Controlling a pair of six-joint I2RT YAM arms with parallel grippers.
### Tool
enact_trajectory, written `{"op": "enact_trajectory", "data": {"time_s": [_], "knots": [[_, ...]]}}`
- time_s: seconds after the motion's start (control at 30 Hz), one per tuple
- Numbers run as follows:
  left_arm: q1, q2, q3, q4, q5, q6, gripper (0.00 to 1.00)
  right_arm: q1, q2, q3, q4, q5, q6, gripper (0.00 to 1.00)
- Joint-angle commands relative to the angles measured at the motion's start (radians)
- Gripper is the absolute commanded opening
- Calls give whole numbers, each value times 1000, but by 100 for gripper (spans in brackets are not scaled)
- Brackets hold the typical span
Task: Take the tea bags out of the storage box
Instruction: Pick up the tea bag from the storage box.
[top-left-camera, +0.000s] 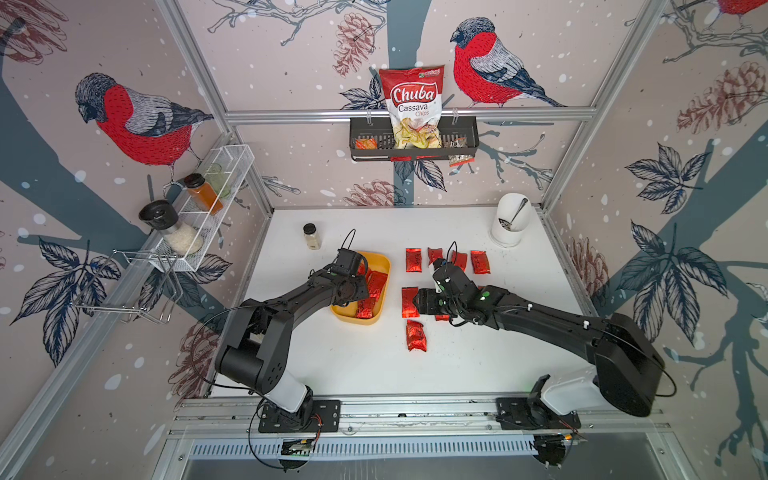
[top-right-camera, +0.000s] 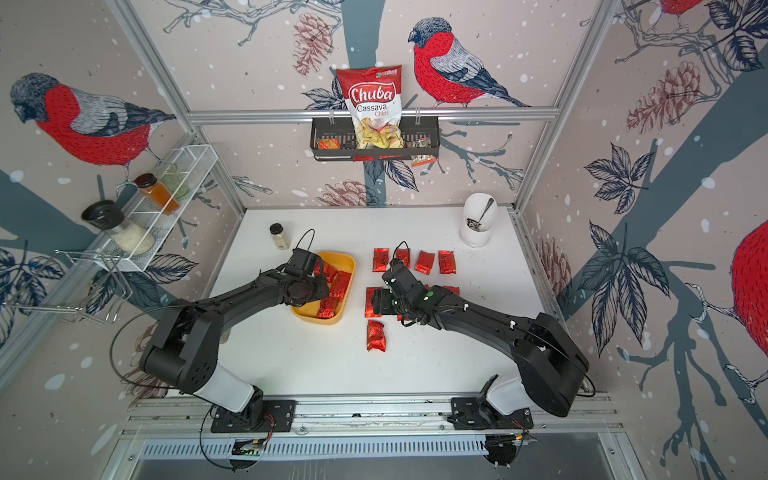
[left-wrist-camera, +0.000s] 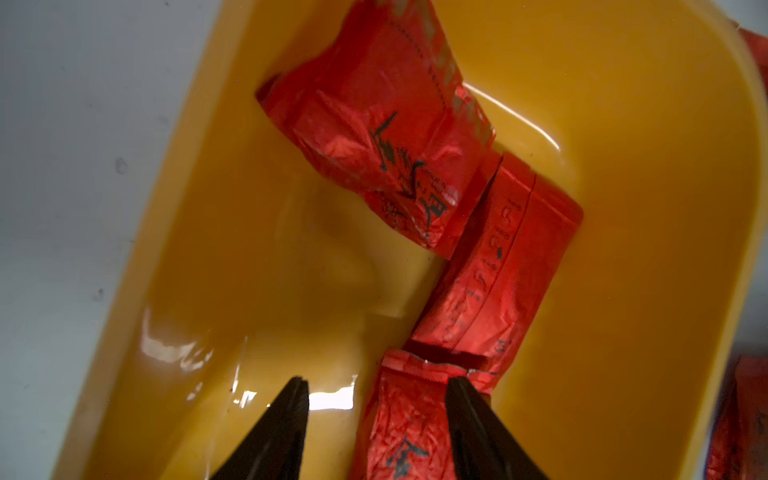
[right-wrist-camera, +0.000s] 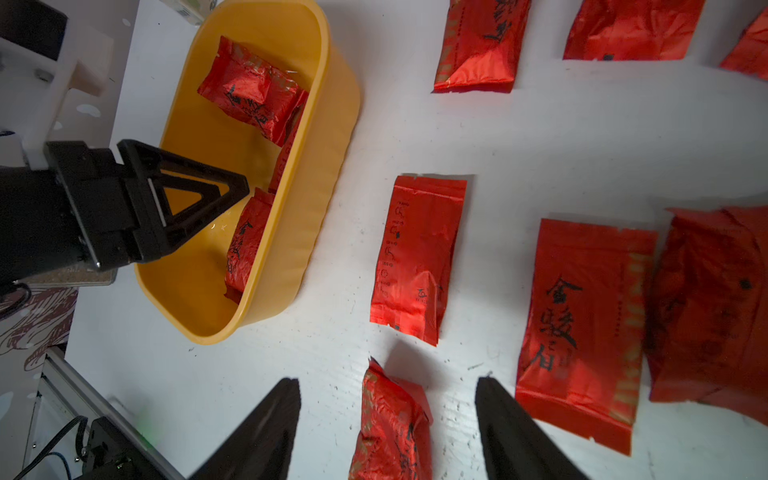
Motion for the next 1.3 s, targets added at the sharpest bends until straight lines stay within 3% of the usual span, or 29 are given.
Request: {"op": "enact_trajectory", "data": {"time_s": [0.0, 0.1, 0.17, 0.37, 0.47, 0.73, 0.93, 1.07, 1.27], "knots": [[-11, 4, -4, -66, 69, 53, 59, -12, 19, 11, 16, -39, -38, 72], [-28, 33, -4, -84, 83, 62, 59, -20, 44, 31, 15, -53, -52, 72], [-35, 64, -6, -81, 84, 63, 53, -24, 60, 45, 15, -58, -59, 71], [-35, 96, -5, -64, 70, 42, 12, -27, 79, 71, 12, -61, -63, 71], [-35, 77, 17, -79, 32, 32, 2, -28, 79, 75, 12, -61, -63, 71], [-29, -67, 98, -174, -75, 17, 0, -36, 52, 78, 2, -59, -65, 70], [-49, -232, 125, -199, -49, -48, 0, -47, -16, 57, -19, -35, -69, 70], [-175, -328, 77, -148, -71, -191, 0, -59, -97, 13, -37, -15, -66, 70], [-510, -379, -88, 85, -200, -514, 1, -85, -295, -109, -70, 8, -38, 70]]}}
